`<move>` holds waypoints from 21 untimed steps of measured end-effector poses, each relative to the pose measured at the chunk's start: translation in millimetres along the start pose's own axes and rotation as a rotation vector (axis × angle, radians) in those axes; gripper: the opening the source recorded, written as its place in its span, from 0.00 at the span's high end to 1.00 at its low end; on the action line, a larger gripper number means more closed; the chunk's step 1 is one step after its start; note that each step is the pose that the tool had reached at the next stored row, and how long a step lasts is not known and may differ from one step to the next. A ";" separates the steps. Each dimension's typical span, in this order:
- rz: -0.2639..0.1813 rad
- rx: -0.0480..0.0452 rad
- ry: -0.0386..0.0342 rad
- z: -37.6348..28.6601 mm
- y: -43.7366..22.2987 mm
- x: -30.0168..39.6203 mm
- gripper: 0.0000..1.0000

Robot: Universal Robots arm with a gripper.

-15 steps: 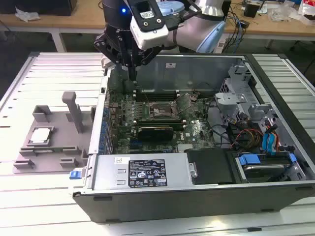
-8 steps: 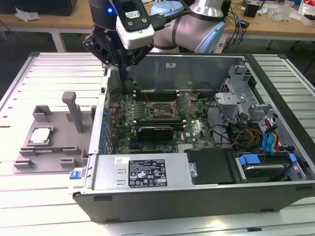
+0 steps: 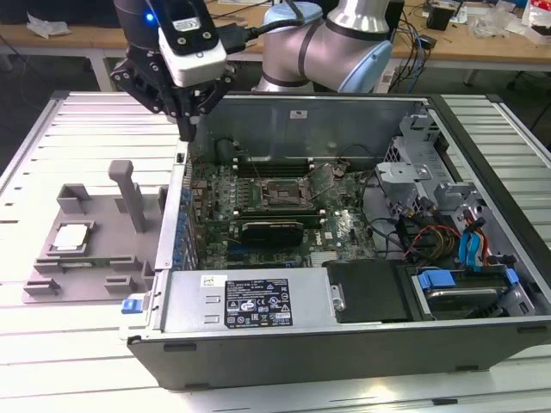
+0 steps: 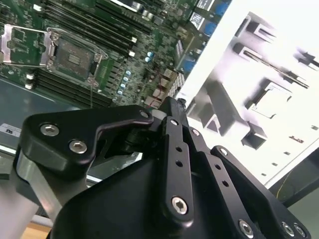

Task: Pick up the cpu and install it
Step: 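Reach for the cpu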

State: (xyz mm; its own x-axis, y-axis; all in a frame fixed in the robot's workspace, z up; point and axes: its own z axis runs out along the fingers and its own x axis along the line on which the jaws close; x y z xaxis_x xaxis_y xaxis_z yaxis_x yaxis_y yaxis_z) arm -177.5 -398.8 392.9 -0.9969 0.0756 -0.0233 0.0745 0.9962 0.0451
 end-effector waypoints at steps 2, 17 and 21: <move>0.000 0.0000 0.0000 -0.2 -0.9 11.4 0.89; 0.000 0.0001 0.0001 -0.1 -4.4 58.7 0.89; 0.000 0.0001 0.0000 0.1 -5.2 69.0 0.89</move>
State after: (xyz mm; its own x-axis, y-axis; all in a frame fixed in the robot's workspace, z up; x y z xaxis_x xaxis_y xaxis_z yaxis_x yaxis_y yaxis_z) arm -246.6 -398.8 391.0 -0.9969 0.0755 -0.0233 0.0744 0.9962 0.0451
